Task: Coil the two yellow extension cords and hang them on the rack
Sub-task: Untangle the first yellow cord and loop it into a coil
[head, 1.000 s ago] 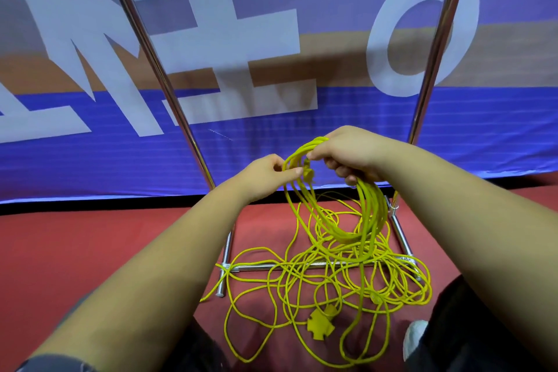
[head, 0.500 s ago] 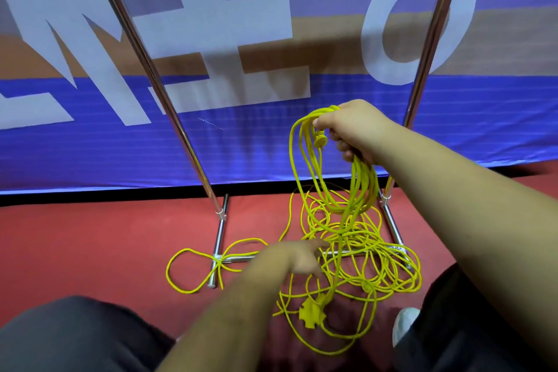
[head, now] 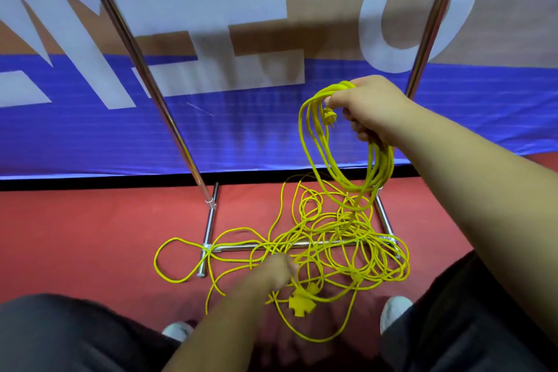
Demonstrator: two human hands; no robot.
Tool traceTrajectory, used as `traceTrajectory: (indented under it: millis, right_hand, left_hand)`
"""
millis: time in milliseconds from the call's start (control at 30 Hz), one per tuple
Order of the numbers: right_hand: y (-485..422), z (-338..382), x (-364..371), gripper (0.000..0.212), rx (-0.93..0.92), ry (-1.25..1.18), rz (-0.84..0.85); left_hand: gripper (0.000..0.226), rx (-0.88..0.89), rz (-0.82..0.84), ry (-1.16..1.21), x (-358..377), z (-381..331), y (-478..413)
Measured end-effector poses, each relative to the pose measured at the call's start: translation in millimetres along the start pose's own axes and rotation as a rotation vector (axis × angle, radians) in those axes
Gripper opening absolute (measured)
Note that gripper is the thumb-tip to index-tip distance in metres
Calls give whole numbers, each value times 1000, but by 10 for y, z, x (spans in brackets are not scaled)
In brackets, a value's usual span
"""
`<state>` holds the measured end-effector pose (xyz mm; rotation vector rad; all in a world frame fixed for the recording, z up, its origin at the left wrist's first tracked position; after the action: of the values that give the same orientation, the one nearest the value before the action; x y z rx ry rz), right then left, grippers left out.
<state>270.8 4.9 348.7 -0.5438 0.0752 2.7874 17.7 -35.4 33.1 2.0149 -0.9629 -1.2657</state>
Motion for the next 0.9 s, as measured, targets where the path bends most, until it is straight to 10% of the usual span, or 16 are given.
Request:
traceTrajectory:
  millis: [200,500,900]
  right_hand:
    - [7,-27,-29,27,-54,173,-11]
    - [46,7,104,31,-93,261,-33]
    - [110,121,449,28,-179,39,4]
  left_hand:
    - [33,-76,-151,621,-1036,-296,329]
    - [23,4,-237,566,-2352,-1030,1350]
    - [20,285,27,1237,-2722,-1406,2190]
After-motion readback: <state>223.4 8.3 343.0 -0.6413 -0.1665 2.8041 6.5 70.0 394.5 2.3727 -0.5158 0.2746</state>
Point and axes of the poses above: each hand's wrist, its own y-axis away from the middle knuckle, its own x-axis out of the palm, z = x × y, the point moved 1 cm from there along -y, towards the middle knuckle, and after that the axes turned 7 degrees about -x, right-handed, at the moved point
